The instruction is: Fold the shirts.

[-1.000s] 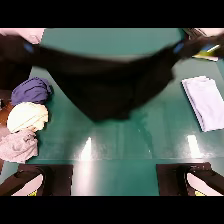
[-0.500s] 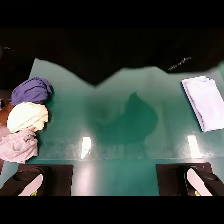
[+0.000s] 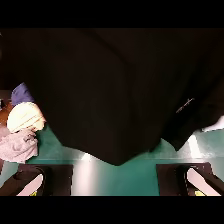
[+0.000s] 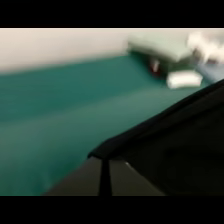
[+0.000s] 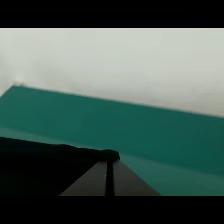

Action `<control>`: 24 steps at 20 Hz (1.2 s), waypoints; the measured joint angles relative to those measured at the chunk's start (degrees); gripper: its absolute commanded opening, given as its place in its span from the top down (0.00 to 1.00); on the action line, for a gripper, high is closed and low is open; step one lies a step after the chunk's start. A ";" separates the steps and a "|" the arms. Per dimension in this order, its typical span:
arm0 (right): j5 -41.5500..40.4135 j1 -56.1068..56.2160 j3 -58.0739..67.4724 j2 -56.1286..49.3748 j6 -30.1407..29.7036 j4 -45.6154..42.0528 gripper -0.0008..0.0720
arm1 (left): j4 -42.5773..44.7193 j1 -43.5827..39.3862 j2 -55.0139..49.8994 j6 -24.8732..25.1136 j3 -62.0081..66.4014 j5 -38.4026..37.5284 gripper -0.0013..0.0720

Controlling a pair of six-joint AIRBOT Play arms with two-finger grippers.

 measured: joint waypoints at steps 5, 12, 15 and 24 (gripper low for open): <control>3.17 13.68 -0.61 -16.83 2.05 -13.57 0.96 | 1.79 0.04 -12.96 0.94 -11.47 0.00 0.95; -5.44 20.65 -0.66 -33.38 6.23 -20.13 0.36 | 2.58 0.83 -28.26 1.64 -14.27 5.09 0.14; -5.68 20.26 -0.66 -34.62 6.78 -20.61 0.40 | 2.29 4.26 -29.92 1.60 -12.74 4.07 0.14; 7.65 18.78 -0.68 -30.56 5.35 -20.57 0.40 | -1.01 13.40 -25.77 4.68 -30.58 -7.08 0.14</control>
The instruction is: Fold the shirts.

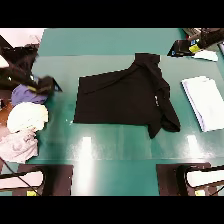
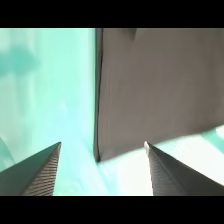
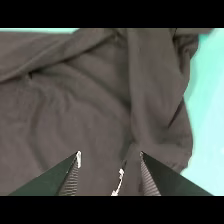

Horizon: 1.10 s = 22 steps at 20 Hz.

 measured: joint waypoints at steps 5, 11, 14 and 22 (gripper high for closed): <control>3.96 0.28 0.00 1.03 -0.24 4.48 0.40 | -4.76 -1.44 3.87 4.24 -19.26 5.73 0.14; 7.32 0.37 0.00 1.57 -0.28 6.64 0.40 | -7.52 -7.23 4.79 4.94 -26.91 12.74 0.15; 8.24 0.22 -0.15 2.29 -0.31 6.88 0.40 | -7.28 -10.01 4.79 3.58 -27.76 16.87 0.70; 7.54 -6.19 -23.19 14.84 -1.75 6.67 0.40 | -7.39 -11.78 6.60 2.60 -24.68 17.84 0.95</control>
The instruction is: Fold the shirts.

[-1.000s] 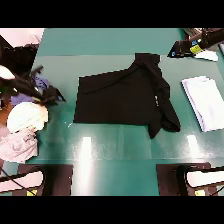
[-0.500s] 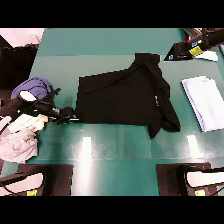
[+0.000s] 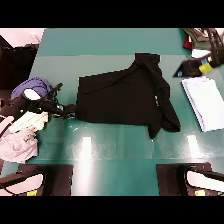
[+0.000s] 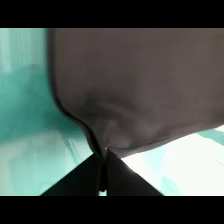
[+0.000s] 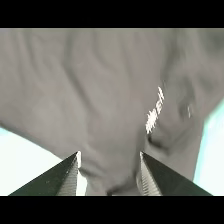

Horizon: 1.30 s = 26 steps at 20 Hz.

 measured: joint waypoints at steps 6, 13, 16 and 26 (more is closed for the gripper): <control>-7.50 -11.23 -34.40 16.44 -0.76 -1.40 0.38 | -0.04 -0.11 2.82 0.22 4.04 -1.29 0.95; -16.31 -17.49 -56.15 27.54 -5.09 -2.40 0.36 | 0.04 -0.11 3.32 0.26 4.81 -1.73 0.95; -20.39 -17.97 -58.84 27.98 -5.70 -2.60 0.36 | 0.02 -0.11 3.34 0.33 4.85 -2.38 0.95; -29.05 -18.25 -60.46 20.90 -6.16 -1.75 0.96 | -0.02 -0.11 3.34 0.26 4.85 -3.39 0.95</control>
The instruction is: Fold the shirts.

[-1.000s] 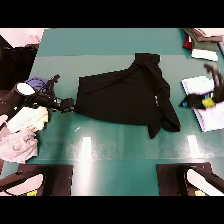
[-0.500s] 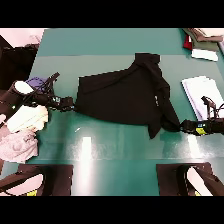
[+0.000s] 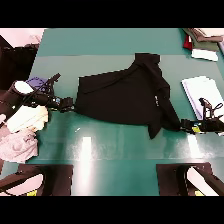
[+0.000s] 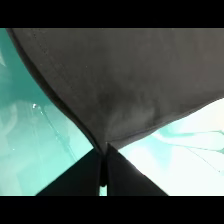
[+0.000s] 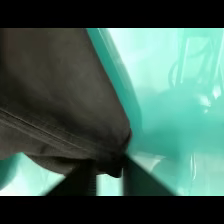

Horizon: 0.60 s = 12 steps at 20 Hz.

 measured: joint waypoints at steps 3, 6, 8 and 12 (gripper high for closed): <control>-1.05 0.00 0.22 1.29 -0.13 0.22 0.96 | 0.04 0.00 0.00 -0.02 0.63 -0.83 0.95; 1.07 0.00 3.37 4.63 -0.20 0.79 0.96 | 0.11 0.92 -0.02 -0.04 5.60 -4.96 0.95; 3.87 0.00 7.87 6.58 -0.22 3.30 0.96 | 0.09 2.10 0.00 -0.02 12.17 -9.22 0.95; 9.09 0.00 21.64 6.84 -0.26 14.84 0.96 | 0.15 4.50 0.02 -0.66 32.74 -16.76 0.95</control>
